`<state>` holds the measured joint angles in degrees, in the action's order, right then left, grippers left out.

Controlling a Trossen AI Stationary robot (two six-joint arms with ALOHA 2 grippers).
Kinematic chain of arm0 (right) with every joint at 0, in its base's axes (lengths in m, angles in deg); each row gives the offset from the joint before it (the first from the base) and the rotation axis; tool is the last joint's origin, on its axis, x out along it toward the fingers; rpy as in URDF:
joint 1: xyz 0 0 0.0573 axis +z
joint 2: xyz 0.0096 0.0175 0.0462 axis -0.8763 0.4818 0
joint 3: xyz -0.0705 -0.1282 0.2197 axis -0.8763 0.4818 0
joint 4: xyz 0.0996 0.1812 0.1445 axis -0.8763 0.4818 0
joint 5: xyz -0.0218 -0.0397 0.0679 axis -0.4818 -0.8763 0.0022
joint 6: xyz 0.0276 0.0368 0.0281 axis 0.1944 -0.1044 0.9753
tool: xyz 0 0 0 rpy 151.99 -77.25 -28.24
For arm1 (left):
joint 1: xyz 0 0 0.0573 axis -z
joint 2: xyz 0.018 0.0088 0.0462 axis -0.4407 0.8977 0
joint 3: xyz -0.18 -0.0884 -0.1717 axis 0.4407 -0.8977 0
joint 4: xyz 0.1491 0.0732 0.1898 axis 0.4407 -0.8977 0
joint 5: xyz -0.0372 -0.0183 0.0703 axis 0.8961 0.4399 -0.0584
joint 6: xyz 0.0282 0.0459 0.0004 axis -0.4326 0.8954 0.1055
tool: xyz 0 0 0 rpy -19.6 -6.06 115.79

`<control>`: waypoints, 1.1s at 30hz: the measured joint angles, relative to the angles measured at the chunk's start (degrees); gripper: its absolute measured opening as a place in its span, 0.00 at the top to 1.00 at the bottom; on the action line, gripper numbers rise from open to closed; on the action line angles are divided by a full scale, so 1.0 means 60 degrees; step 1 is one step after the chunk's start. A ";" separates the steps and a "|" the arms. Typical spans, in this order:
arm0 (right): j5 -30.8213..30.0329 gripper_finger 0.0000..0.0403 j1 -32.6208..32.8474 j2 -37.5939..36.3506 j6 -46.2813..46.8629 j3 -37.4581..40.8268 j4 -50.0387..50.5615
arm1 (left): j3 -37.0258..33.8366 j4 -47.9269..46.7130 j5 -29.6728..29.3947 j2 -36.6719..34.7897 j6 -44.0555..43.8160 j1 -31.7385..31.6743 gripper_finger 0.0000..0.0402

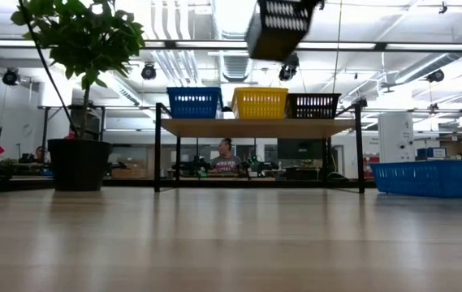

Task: Stack baskets on shelf by color
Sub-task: Stack the right black bin on top of the other black bin on the shelf

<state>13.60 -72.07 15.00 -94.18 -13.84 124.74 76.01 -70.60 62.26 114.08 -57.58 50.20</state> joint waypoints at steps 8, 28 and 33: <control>0.0442 0.98 -0.2409 -0.0993 -0.0748 0.1438 -0.0004 | -0.0059 0.0120 0.0000 -0.0083 -0.0007 0.0000 0.72; 0.0865 0.98 -0.3114 -0.0361 -0.0943 0.2510 -0.0402 | -0.0070 0.0088 0.0000 -0.0083 0.0069 -0.0007 0.72; 0.0863 0.98 -0.3114 -0.0256 -0.0642 0.2549 -0.0659 | -0.0096 0.0084 -0.0002 -0.0083 0.0069 -0.0007 0.72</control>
<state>18.78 -90.76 13.46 -98.03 1.45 120.78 75.44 -70.10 62.25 113.58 -57.17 50.16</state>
